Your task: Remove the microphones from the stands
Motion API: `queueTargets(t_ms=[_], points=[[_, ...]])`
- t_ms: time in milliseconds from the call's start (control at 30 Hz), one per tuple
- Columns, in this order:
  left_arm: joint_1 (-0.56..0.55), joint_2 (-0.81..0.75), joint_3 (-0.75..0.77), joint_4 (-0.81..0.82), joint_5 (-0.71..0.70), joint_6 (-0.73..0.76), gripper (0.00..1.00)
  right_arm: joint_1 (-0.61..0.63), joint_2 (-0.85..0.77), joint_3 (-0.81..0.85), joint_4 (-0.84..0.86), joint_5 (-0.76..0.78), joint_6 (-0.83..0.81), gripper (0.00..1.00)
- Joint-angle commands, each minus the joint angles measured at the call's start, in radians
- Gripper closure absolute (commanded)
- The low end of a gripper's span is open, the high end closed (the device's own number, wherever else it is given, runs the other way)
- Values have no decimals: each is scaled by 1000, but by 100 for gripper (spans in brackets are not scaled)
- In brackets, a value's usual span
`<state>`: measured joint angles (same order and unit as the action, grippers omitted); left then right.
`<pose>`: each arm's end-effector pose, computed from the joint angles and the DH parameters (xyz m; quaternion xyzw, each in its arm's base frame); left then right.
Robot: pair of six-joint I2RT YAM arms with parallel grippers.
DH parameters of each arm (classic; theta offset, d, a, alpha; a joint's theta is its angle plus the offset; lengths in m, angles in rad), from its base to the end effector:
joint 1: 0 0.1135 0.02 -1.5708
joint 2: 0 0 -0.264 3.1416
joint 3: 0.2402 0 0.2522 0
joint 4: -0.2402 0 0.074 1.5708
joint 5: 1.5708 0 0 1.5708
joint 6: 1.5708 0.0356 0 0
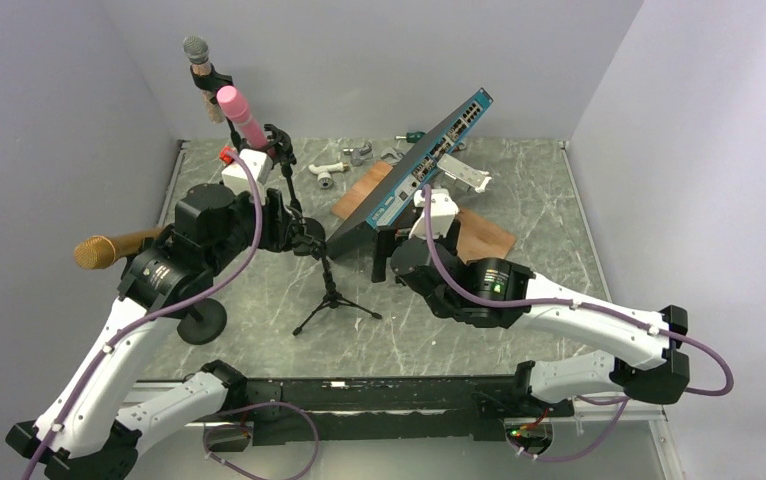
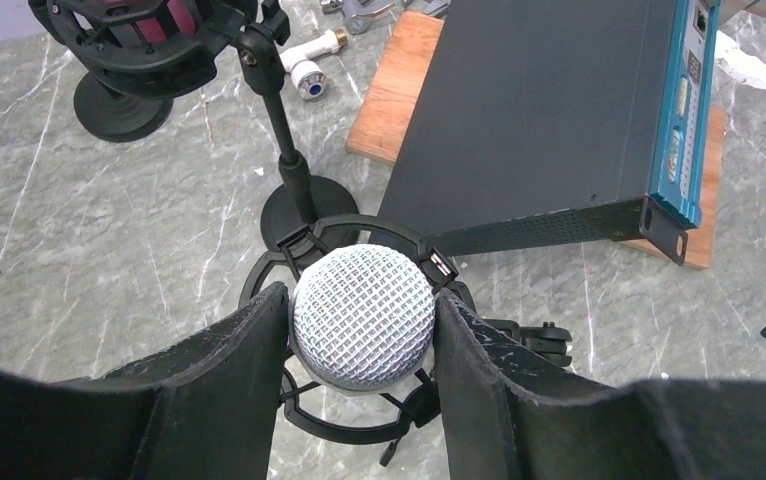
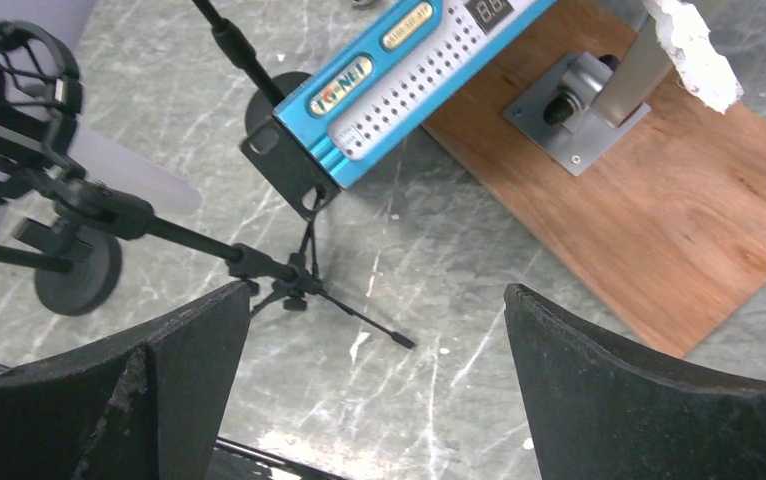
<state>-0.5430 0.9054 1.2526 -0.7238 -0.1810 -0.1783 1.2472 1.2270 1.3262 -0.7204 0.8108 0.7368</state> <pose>0.1474 -0.0815 0.4209 0.0994 0.8191 -0.1277 0.5503 0.1036 0.2278 0.3887 -0.0319 0.8363 0.1598 0.5234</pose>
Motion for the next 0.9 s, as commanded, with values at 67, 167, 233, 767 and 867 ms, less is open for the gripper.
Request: queueTargets(t_ms=[67,167,233,767,867], points=[[-4,23,94,-9,20,-9,83,1,-76,-22,-27,12,-34,0],[-5,25,118,-14,24,-10,91,1,-126,-65,23,-21,-56,0],[-4,32,145,-27,25,-9,96,1,-157,-94,53,-31,-59,0],[-4,91,444,-141,4,7,100,0,-127,-108,83,-106,-99,0],[-4,94,504,-149,5,24,100,0,-119,-109,94,-114,-110,0]])
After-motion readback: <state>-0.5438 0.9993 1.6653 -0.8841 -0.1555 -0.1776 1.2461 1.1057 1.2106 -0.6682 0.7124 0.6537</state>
